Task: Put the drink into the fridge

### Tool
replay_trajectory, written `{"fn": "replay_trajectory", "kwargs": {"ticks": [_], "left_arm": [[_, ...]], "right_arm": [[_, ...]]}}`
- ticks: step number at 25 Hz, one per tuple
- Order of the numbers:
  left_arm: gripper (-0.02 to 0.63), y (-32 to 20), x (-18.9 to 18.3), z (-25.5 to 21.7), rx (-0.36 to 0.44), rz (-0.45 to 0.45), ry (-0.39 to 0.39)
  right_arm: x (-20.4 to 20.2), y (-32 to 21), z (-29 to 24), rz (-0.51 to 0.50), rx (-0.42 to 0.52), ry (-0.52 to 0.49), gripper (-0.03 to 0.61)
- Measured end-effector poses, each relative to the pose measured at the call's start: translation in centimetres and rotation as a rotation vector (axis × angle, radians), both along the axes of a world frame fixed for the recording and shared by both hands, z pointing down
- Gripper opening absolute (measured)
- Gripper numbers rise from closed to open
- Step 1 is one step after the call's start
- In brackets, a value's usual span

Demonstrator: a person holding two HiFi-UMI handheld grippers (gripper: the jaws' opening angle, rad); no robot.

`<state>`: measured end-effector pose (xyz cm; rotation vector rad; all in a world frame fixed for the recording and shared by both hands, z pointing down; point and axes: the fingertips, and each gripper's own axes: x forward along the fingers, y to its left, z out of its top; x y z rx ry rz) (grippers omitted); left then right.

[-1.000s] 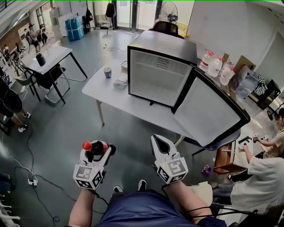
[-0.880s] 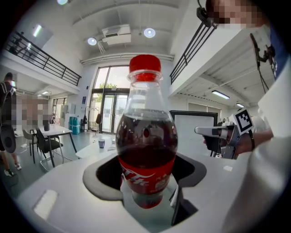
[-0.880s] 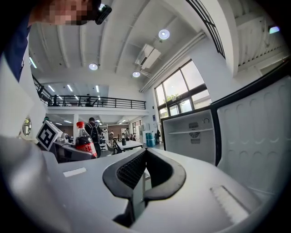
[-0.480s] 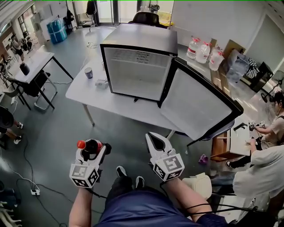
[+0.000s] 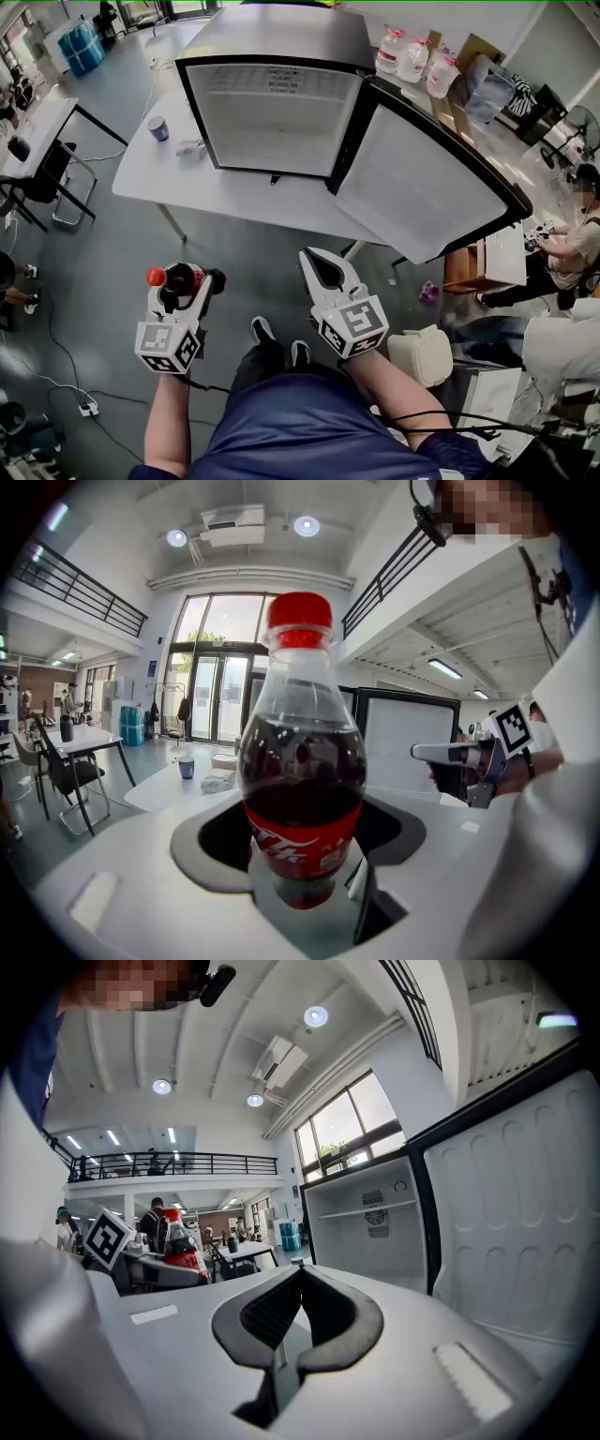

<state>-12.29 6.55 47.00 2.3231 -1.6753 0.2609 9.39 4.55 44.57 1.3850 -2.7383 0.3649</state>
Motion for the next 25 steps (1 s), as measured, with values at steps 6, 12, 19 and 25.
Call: {"fn": "replay_trajectory", "kwargs": {"ticks": [6,12,19,25], "left_arm": [[0.313,-4.0,-2.5,1.0,-0.010,0.033,0.000],[0.313,-6.6,-4.4,0.8,0.008,0.072,-0.008],[0.313,-8.7,-5.3,1.8,0.022,0.112,-0.002],[0.313,-10.3,-4.4,1.3,0.042,0.131,-0.001]], "right_arm": [[-2.1,-3.3,0.6,0.044,-0.013,0.016,0.006],[-3.9,-5.4,-0.1,0.080,-0.003,0.038,0.007],[-4.8,-6.6,0.4,0.110,0.000,0.078,0.007],[-4.9,-7.6,0.0,0.112,0.004,0.092,0.006]]}}
